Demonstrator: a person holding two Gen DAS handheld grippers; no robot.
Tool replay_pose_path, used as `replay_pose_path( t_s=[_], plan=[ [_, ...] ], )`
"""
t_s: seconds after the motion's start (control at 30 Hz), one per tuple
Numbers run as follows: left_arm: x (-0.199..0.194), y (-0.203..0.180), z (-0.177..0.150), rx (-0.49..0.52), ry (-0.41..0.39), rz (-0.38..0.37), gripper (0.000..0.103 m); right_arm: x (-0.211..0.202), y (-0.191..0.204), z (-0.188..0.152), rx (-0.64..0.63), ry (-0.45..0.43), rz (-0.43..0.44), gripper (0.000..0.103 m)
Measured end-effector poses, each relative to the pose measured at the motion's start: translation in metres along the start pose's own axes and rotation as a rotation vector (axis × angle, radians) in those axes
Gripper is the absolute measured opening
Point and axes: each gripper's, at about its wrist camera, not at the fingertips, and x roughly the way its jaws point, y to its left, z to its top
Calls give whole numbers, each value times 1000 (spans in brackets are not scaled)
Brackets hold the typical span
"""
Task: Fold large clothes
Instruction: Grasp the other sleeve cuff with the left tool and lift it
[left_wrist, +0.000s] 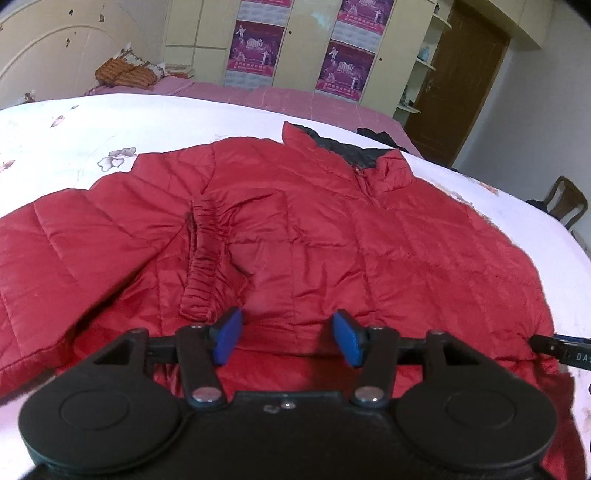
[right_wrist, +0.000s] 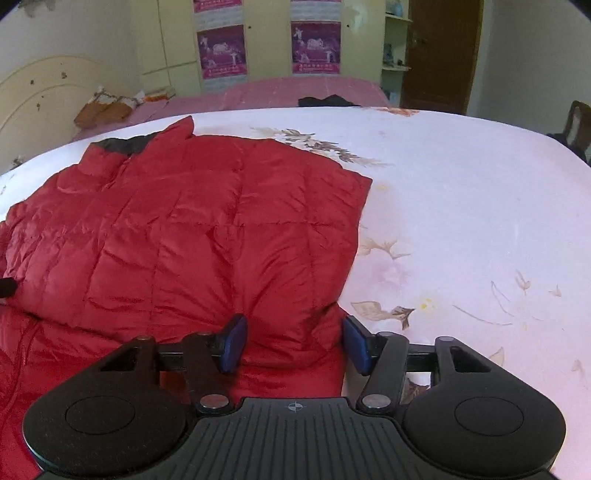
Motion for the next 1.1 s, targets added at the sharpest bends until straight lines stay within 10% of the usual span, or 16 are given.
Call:
replay_pose_path(
  t_s=[0.1,0.17,0.33,0.53,0.7,0.83,0.97,1.03,1.1],
  plan=[
    [-22,6,-2,-37,-71,31,103,-22,-2,3,21,-59,-2,57],
    [-36,19,-6,-85,-92,60,100,-32,-5,2,49,-69,0,57],
    [-79,81,-35,-313,-119,109,74,-43,-6,-3,74,-58,32,57],
    [-151,159,-105,-670,-221,251,66,-39,9,-5,21,-39,71,56],
    [-211,204,-171,-956,-386,353,58,-34,24,-1,-21,-45,107,56],
    [-226,242,-202,-1171,-541,291,51,-32,39,2,-51,-51,117,56],
    [-223,265,-196,-1232,-623,303,47,-30,48,3,-64,-50,109,56],
    [-218,271,-183,-1186,-606,299,10,-29,49,4,-64,-50,103,56],
    [-217,265,-158,-1050,-594,319,3,-28,49,7,-62,-50,93,56]
  ],
)
